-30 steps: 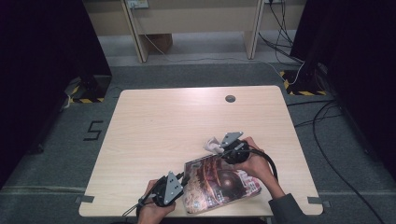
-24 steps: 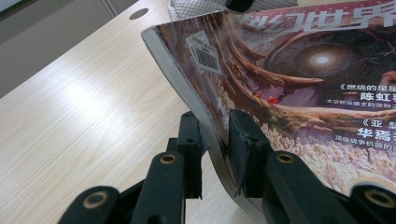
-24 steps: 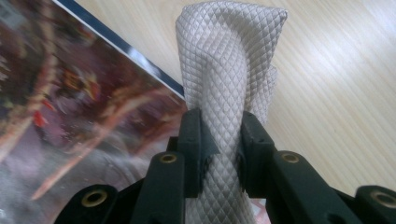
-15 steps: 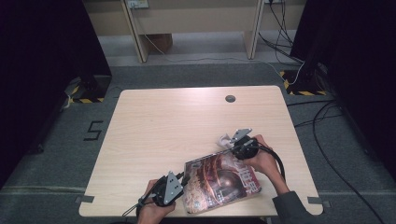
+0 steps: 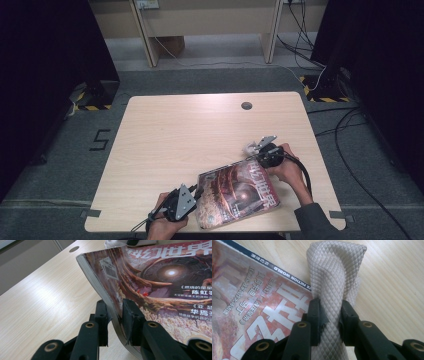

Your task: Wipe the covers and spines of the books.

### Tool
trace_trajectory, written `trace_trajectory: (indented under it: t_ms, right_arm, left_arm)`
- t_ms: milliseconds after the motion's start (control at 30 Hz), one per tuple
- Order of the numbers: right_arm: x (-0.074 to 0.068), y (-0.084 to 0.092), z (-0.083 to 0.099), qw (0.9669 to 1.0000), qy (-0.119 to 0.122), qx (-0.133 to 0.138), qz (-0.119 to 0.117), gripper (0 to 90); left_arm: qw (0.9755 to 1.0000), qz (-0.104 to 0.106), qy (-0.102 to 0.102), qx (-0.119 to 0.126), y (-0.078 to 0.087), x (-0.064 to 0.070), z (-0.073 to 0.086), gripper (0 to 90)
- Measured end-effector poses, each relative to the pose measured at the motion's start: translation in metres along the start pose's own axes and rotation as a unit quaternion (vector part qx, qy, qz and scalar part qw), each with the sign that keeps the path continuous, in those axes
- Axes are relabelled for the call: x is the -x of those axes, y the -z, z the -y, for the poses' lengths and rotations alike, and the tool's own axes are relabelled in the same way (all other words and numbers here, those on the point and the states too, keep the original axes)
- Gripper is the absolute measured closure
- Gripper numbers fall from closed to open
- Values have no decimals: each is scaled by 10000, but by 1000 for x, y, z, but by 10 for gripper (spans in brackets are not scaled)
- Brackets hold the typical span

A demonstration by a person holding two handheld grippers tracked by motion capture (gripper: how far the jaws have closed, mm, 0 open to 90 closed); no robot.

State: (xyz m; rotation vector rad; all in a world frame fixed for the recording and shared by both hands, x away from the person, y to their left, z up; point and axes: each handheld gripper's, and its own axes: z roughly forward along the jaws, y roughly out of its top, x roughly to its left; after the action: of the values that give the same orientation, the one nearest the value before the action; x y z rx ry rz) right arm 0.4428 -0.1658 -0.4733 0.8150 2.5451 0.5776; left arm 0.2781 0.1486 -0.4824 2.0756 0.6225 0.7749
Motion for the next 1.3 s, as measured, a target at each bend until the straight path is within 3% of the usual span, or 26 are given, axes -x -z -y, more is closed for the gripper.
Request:
trace_trajectory:
  t_ms: [67,267,367,500,767,867,1133,1300]
  right_arm:
    - [-5,2,-3,10000,-14,-12,-27,743]
    - [-21,11,-17,9989,302,205,-304,742]
    - [-22,14,-20,9984,434,224,-298,742]
    - [-16,8,-14,9989,268,190,-336,739]
    - [8,-8,4,9998,-73,-184,84,738]
    - [13,-11,10,9995,-182,-238,96,739]
    - [14,-1,6,9998,-157,-36,127,752]
    - [12,9,3,9999,-102,103,20,757]
  left_arm:
    - [10000,8,7,-14,0,0,0,749]
    - [10000,-9,3,-8,0,0,0,748]
    - [10000,-9,-8,2,0,0,-1,748]
    - [10000,-8,-24,10,1,1,-1,747]
    - [10000,-23,-59,43,1,1,-2,746]
    - [10000,-9,-61,48,2,1,-2,745]
    - [10000,-9,-58,36,2,1,-2,744]
    - [10000,-14,-43,37,2,1,-2,743]
